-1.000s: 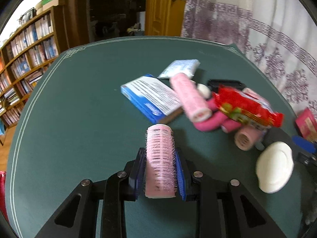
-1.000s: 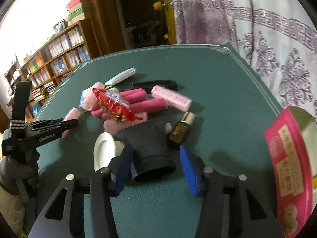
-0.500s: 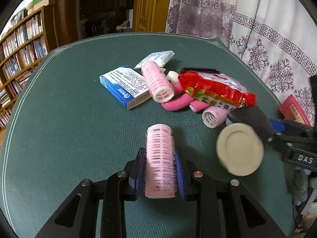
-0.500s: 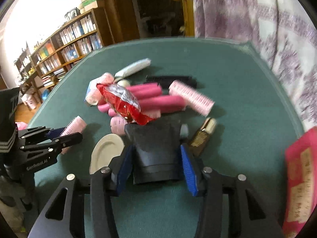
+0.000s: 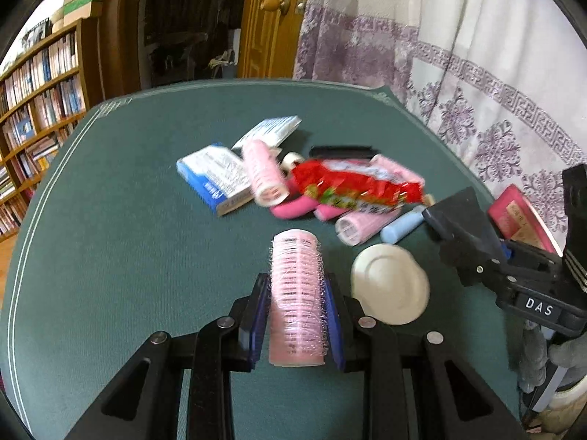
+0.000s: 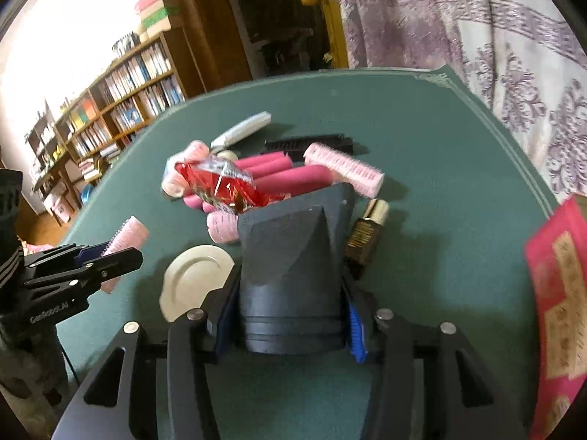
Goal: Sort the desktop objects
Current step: 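Carry the roller and nozzle into the pink tin and release both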
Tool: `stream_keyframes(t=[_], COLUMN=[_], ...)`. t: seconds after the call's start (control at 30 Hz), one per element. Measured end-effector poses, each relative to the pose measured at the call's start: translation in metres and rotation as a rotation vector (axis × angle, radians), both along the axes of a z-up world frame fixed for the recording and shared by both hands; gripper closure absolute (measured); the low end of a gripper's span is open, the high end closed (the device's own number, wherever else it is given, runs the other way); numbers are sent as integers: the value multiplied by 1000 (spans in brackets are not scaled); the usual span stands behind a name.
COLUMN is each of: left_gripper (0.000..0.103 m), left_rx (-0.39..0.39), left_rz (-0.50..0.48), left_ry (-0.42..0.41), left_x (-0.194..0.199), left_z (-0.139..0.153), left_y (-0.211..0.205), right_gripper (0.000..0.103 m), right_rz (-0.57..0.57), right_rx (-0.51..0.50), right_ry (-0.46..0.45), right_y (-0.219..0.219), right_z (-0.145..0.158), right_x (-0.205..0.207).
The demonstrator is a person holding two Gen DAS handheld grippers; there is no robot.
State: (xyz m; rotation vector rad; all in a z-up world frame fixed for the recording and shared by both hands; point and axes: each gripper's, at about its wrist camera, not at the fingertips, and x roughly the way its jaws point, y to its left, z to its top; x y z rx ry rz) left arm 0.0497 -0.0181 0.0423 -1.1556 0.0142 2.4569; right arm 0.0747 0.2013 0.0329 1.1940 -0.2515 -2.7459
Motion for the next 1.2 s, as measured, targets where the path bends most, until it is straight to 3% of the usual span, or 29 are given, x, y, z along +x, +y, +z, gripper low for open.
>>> stream_keyframes(t=[0.33, 0.63, 0.93, 1.2], left_gripper=[73, 73, 73, 73], left_rx=[45, 65, 68, 71], left_rz=[-110, -302, -499, -616], left_ry=[50, 95, 108, 114], left_x=[22, 52, 80, 96], left_z=[34, 64, 82, 91], left_y=[47, 126, 215, 279], right_gripper=[51, 51, 51, 51], right_rz=[-103, -314, -491, -516], right_rx=[-11, 34, 53, 59], right_ry=[109, 204, 159, 129], right_y=[35, 111, 178, 199], right_z=[40, 73, 61, 49], right_x=[59, 135, 181, 195])
